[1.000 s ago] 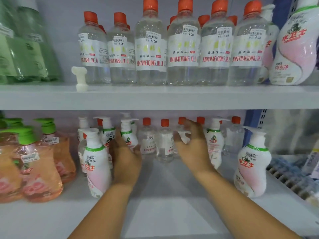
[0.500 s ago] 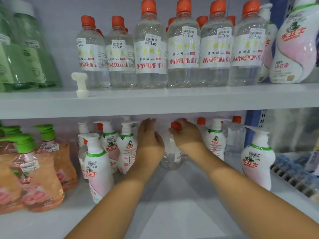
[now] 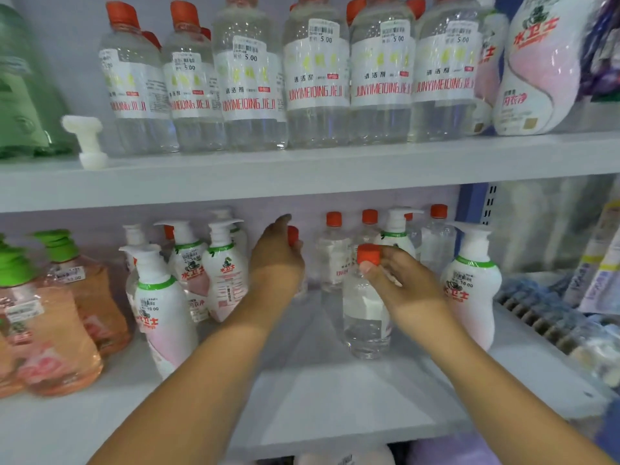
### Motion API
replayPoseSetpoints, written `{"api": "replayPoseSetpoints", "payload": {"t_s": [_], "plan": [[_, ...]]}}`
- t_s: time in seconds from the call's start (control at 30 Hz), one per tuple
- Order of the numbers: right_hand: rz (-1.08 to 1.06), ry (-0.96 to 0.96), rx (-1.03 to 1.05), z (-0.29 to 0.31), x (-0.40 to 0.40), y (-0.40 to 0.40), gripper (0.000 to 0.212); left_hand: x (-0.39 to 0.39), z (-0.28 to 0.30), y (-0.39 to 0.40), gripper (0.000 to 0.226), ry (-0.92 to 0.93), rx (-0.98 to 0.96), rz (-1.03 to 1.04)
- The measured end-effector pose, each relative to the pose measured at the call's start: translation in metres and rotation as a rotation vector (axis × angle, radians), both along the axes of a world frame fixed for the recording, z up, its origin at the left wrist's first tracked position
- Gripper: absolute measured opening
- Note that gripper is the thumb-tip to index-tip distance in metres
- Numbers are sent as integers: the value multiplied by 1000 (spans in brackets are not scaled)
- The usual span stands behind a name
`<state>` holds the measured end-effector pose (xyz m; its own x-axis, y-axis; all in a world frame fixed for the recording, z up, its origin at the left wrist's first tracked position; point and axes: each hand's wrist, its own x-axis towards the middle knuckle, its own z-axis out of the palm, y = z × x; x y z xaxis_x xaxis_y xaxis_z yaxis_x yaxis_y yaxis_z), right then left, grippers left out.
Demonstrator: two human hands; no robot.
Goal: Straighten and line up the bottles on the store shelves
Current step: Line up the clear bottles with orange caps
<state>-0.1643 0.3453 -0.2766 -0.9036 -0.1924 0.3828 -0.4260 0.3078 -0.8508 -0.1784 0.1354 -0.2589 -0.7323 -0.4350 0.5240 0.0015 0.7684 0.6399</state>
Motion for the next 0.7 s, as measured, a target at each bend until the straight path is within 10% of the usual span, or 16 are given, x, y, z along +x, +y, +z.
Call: {"api": "replayPoseSetpoints", "payload": {"t_s": [0.27, 0.5, 0.7], "plan": [[254, -203, -48, -41, 12, 13, 88, 88, 0, 12, 42, -8, 173, -109], [264, -174, 14, -64, 12, 13, 74, 132, -58, 17, 106, -31, 394, -213], [329, -115, 52, -53, 28, 9, 68, 136, -85, 23, 75, -49, 419, -166]]}}
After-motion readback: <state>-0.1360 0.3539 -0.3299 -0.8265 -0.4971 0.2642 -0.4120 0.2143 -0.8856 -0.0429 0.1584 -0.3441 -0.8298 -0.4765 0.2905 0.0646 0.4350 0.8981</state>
